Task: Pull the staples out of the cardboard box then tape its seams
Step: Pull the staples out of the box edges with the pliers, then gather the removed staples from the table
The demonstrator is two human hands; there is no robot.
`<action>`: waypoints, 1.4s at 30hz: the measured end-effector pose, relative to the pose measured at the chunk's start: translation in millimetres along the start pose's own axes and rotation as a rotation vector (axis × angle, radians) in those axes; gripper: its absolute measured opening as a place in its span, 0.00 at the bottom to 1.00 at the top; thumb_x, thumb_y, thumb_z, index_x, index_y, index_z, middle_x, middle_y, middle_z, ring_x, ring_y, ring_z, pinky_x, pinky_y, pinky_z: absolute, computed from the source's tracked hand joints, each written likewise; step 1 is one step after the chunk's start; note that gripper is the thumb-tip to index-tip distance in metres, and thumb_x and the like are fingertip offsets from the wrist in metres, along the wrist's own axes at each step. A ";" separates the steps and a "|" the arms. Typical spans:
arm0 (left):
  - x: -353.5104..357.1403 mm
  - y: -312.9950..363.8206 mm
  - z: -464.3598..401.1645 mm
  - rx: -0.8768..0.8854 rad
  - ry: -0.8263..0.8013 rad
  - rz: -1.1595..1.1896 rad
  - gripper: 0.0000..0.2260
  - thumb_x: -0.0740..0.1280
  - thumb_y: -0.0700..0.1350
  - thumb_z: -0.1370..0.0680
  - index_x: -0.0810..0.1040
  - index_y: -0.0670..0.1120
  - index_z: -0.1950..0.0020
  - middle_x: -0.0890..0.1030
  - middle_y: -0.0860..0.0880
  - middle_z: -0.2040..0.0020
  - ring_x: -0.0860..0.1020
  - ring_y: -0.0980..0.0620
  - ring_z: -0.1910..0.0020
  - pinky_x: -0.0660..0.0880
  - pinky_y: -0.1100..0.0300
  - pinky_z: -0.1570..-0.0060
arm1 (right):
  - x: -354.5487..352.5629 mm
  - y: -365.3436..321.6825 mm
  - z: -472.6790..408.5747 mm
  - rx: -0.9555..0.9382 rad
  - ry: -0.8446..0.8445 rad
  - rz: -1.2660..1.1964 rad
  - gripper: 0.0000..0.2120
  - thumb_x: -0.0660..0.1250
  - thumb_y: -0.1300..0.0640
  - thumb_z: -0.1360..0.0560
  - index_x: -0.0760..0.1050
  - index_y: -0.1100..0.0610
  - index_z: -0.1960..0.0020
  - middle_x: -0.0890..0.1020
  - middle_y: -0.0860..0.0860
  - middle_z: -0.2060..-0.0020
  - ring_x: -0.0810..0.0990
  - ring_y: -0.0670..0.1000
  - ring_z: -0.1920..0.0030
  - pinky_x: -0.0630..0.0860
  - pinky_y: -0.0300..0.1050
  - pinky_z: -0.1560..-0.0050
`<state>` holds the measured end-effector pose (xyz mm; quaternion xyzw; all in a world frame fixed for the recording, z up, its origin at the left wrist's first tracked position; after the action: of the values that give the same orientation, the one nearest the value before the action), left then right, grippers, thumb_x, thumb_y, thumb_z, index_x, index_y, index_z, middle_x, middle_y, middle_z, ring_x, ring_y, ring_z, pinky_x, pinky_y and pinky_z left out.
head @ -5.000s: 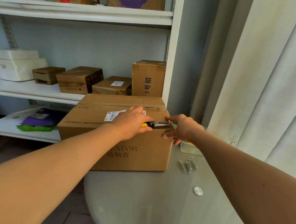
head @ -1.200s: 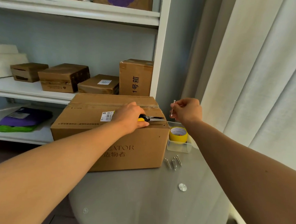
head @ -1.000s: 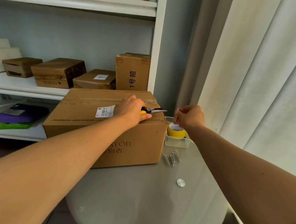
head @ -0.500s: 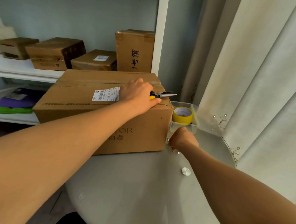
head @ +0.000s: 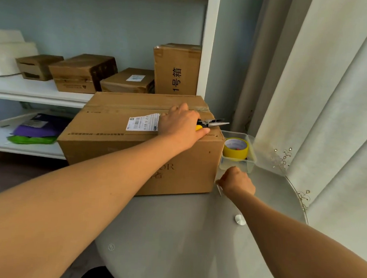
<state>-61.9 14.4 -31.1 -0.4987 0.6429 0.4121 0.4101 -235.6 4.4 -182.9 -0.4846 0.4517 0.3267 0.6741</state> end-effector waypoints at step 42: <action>2.8 -48.7 37.1 0.187 0.004 0.038 0.22 0.61 0.46 0.20 0.63 0.56 0.26 0.63 0.50 0.25 0.59 0.47 0.25 0.53 0.41 0.27 | 18.5 -9.0 63.9 0.293 -0.568 -0.446 0.16 0.56 0.55 0.18 0.71 0.61 0.60 0.79 0.55 0.68 0.75 0.50 0.70 0.77 0.44 0.48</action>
<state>-10.4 40.4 -51.7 -0.4468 0.6887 0.3570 0.4457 -202.0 62.3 -189.0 -0.3597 0.1727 0.2253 0.8888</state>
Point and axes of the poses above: each hand's wrist, its own z-axis away from the middle knuckle, its own x-axis out of the palm, y = z × x, the point moved 5 cm from there along -z, towards the middle knuckle
